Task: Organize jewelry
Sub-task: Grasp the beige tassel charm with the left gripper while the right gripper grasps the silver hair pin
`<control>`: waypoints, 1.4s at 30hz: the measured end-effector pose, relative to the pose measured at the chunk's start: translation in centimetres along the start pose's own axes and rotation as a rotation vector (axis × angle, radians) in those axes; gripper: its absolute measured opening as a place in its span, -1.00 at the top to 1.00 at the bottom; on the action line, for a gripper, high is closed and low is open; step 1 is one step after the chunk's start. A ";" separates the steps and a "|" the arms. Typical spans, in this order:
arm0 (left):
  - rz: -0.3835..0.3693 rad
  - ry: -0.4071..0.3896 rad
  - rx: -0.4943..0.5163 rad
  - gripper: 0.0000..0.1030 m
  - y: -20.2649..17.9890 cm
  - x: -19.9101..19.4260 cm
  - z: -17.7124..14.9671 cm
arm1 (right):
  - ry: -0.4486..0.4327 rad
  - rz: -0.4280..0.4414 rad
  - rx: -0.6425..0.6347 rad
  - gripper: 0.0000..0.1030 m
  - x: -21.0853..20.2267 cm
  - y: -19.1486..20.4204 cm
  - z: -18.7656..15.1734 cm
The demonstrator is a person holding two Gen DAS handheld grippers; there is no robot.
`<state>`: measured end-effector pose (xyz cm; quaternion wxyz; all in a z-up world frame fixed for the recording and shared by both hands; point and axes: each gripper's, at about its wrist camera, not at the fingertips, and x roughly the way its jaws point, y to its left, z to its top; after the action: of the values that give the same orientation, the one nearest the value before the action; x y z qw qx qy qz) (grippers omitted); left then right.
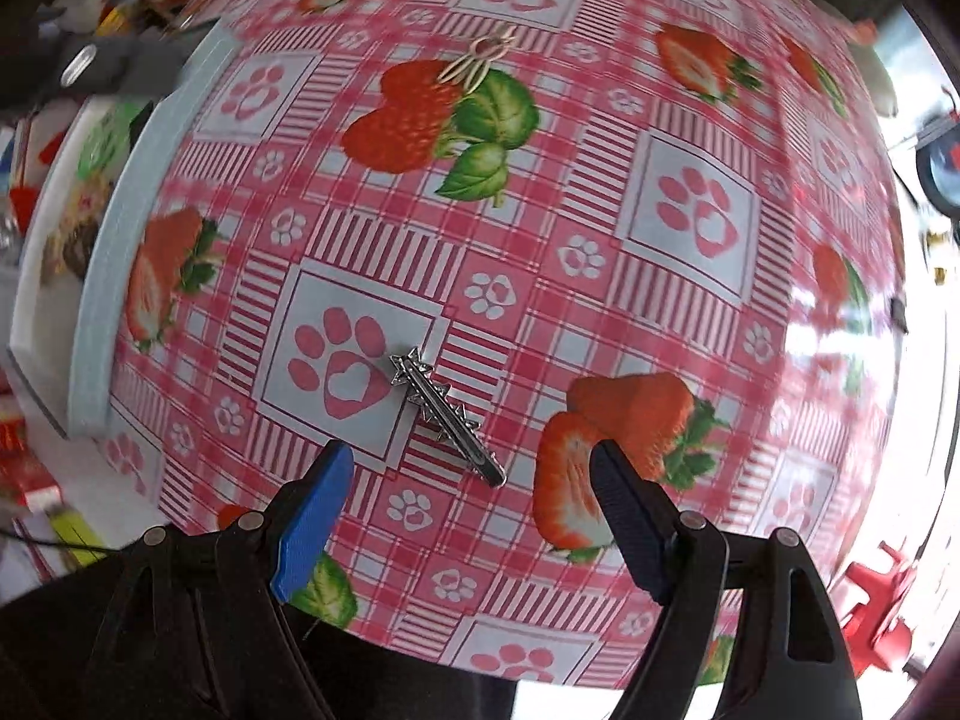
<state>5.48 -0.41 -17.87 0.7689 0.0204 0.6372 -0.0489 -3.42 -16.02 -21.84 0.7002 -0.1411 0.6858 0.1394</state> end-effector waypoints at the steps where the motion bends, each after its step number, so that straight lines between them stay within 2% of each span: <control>1: -0.003 0.001 0.003 -1.00 -0.3 0.3 0.3 | -0.002 -0.004 -0.012 -0.62 0.2 0.0 0.0; 7: -0.021 0.007 0.038 -1.00 -3.0 2.8 3.2 | -0.014 -0.019 -0.078 -0.62 1.5 0.1 -0.2; 8: -0.021 0.008 0.043 -0.88 -3.4 3.1 3.6 | -0.016 -0.020 -0.087 -0.61 1.8 0.3 -0.3; 9: -0.016 0.016 0.048 -0.85 -3.8 3.7 4.0 | -0.020 -0.022 -0.097 -0.59 2.0 0.3 -0.4; 13: -0.023 0.031 0.050 -0.85 -5.0 5.5 5.5 | -0.035 -0.027 -0.131 -0.58 2.6 0.5 -0.7; 16: -0.032 0.040 0.054 -0.63 -5.6 6.5 6.3 | -0.047 -0.029 -0.149 -0.54 3.7 1.0 0.0; 19: -0.034 0.045 0.062 -0.62 -6.4 7.7 7.2 | -0.056 -0.029 -0.163 -0.51 4.2 1.0 0.1; 20: -0.035 0.046 0.065 -0.52 -6.6 8.0 7.4 | -0.060 -0.032 -0.170 -0.49 4.2 1.0 0.0; 22: -0.038 0.058 0.071 -0.39 -7.1 8.8 7.9 | -0.066 -0.033 -0.186 -0.42 4.2 1.3 -0.4; 24: -0.038 0.065 0.071 -0.39 -7.5 9.3 8.1 | -0.069 -0.029 -0.198 -0.31 4.0 1.7 -0.7; 28: -0.022 0.047 0.094 -0.34 -8.4 9.7 8.2 | -0.072 -0.026 -0.200 -0.22 3.6 2.1 -1.0; 31: -0.022 0.034 0.103 -0.02 -8.5 9.6 8.1 | -0.074 -0.028 -0.191 -0.05 3.4 2.1 -1.0; 32: -0.022 0.030 0.108 0.21 -8.5 9.5 8.1 | -0.073 -0.028 -0.192 0.01 3.3 1.9 -0.8; 33: -0.023 0.028 0.113 0.31 -8.6 9.5 8.1 | -0.072 -0.029 -0.195 0.09 3.2 2.0 -0.8; 34: -0.022 0.029 0.115 0.50 -8.9 9.4 8.4 | -0.072 -0.031 -0.203 0.14 3.1 2.1 -0.7; 36: -0.029 0.031 0.114 0.50 -9.1 9.2 8.4 | -0.071 -0.033 -0.222 0.44 3.1 2.5 -0.7; 38: -0.033 0.027 0.110 0.50 -9.1 9.0 8.2 | -0.068 -0.034 -0.229 0.64 2.5 2.5 -0.5; 42: -0.045 0.014 0.097 0.50 -7.7 7.3 7.2 | -0.056 0.000 -0.166 0.64 2.1 2.3 -0.2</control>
<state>13.08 -9.11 -23.47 0.7613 0.0437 0.6397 -0.0966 -4.45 -13.95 -23.95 0.7051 -0.1944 0.6520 0.1996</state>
